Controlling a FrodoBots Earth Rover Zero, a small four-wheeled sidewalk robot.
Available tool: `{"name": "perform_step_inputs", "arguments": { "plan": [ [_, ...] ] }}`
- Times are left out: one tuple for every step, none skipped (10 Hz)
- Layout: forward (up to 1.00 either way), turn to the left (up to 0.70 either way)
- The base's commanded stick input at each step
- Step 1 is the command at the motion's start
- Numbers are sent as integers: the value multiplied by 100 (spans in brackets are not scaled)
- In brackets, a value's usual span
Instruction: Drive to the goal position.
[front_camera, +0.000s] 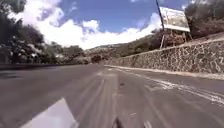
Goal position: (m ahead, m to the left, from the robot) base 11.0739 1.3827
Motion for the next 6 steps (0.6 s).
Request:
{"name": "perform_step_inputs", "arguments": {
  "plan": [
    [45, 0],
    [45, 0],
    [45, 0],
    [45, 0],
    [45, 0],
    [45, 0]
  ]
}}
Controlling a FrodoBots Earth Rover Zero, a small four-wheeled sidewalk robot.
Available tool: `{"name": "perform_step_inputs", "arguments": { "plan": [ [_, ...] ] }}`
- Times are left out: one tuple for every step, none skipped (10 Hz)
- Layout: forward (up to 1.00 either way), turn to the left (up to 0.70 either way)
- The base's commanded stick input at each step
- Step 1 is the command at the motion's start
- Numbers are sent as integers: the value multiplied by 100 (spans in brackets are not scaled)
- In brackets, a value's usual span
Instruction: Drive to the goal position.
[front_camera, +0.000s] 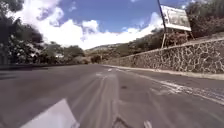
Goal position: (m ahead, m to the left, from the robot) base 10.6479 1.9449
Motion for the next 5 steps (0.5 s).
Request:
{"name": "perform_step_inputs", "arguments": {
  "plan": [
    [45, 0],
    [45, 0],
    [45, 0],
    [45, 0],
    [45, 0]
  ]
}}
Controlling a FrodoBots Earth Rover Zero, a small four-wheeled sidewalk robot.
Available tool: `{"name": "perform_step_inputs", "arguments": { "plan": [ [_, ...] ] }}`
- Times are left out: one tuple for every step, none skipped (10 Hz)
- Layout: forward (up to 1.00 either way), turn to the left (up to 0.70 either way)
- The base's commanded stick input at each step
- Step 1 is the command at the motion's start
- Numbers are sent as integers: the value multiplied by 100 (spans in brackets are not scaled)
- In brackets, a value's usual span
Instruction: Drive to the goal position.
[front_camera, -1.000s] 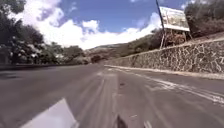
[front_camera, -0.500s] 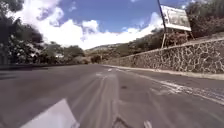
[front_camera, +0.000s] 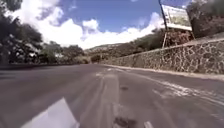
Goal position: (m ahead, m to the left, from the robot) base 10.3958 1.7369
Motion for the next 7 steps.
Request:
{"name": "perform_step_inputs", "arguments": {
  "plan": [
    [45, 0],
    [45, 0],
    [45, 0],
    [45, 0],
    [45, 0],
    [45, 0],
    [45, 0]
  ]
}}
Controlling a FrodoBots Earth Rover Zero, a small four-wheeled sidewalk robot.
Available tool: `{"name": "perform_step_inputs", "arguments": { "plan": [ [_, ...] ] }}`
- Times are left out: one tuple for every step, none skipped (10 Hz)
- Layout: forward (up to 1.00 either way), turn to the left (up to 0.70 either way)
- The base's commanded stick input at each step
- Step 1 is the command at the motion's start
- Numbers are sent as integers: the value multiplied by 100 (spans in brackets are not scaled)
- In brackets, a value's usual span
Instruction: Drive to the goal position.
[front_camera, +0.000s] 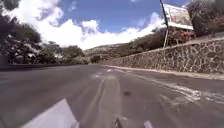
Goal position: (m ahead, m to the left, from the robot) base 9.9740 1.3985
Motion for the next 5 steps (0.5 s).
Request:
{"name": "perform_step_inputs", "arguments": {
  "plan": [
    [45, 0],
    [45, 0],
    [45, 0],
    [45, 0],
    [45, 0]
  ]
}}
